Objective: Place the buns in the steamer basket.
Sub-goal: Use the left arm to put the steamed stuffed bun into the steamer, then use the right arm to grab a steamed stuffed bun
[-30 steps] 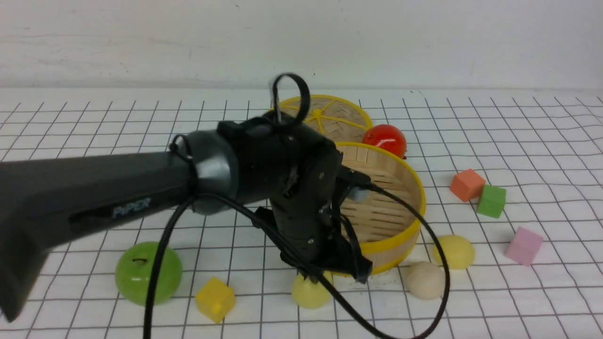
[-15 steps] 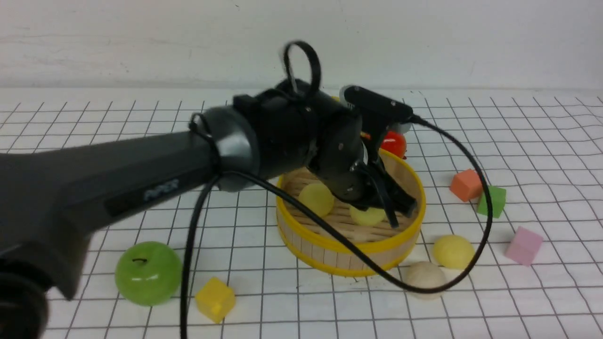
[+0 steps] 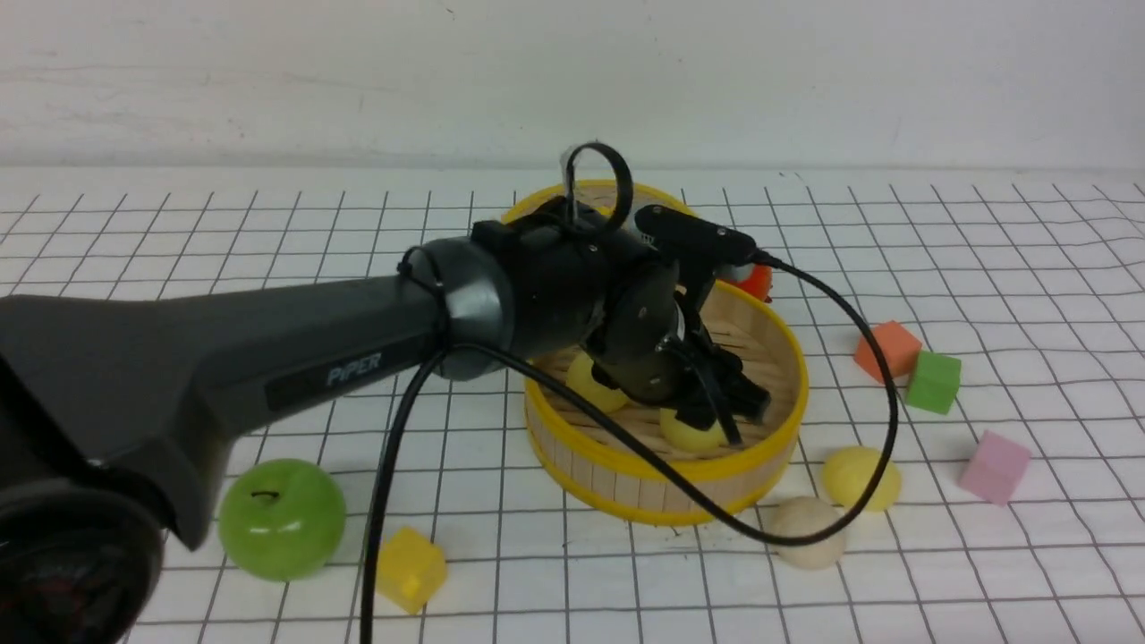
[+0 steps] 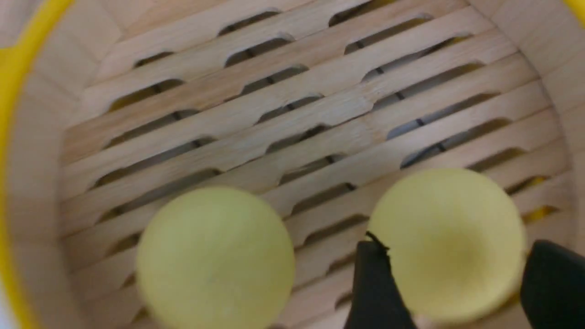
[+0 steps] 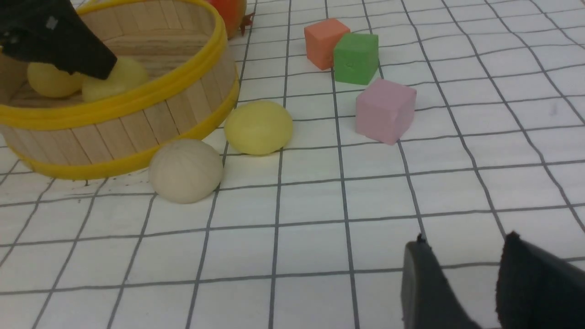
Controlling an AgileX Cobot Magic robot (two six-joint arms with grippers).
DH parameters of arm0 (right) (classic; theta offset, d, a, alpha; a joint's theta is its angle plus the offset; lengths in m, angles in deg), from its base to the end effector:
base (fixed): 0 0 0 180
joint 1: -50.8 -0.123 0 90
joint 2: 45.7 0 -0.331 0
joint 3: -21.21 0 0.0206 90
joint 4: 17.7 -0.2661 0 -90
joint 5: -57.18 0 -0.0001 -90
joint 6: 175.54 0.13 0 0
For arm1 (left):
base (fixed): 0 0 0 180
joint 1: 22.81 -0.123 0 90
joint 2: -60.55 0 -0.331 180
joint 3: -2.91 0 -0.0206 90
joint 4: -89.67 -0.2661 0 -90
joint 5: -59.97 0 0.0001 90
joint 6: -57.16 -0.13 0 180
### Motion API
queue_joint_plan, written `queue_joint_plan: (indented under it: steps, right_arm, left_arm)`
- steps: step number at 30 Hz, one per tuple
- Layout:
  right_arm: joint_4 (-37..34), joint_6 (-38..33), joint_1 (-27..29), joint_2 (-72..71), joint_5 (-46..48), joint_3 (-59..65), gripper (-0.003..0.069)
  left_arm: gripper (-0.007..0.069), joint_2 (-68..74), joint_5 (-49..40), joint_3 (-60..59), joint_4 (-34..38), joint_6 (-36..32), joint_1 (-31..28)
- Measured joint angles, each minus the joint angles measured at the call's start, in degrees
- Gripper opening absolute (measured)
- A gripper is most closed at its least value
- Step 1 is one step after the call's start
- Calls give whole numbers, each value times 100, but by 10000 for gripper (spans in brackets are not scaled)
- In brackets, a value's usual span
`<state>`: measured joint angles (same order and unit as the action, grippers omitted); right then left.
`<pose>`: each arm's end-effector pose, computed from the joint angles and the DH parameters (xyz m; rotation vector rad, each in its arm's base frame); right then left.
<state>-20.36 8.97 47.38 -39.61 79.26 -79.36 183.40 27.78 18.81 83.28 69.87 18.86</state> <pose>0.0582 0.0058 0.1601 0.0463 1.8794 0.1410 0.3974 -0.3434 0.2452 0.6975 2.3470 -0.3135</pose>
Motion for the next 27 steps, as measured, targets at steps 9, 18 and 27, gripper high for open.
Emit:
queue_joint_plan:
  steps: [9, 18, 27]
  right_arm:
    - [0, 0, 0, 0, 0, 0, 239]
    - [-23, 6, 0, 0, -8, 0, 239]
    - [-1966, 673, 0, 0, -869, 44, 239]
  left_arm:
    - [28, -2020, -609, -522, 451, -87, 41]
    - [-13, -5124, 1286, -3943, 1195, -192, 41]
    - [-13, -8179, 2875, -7088, 1419, -192, 41]
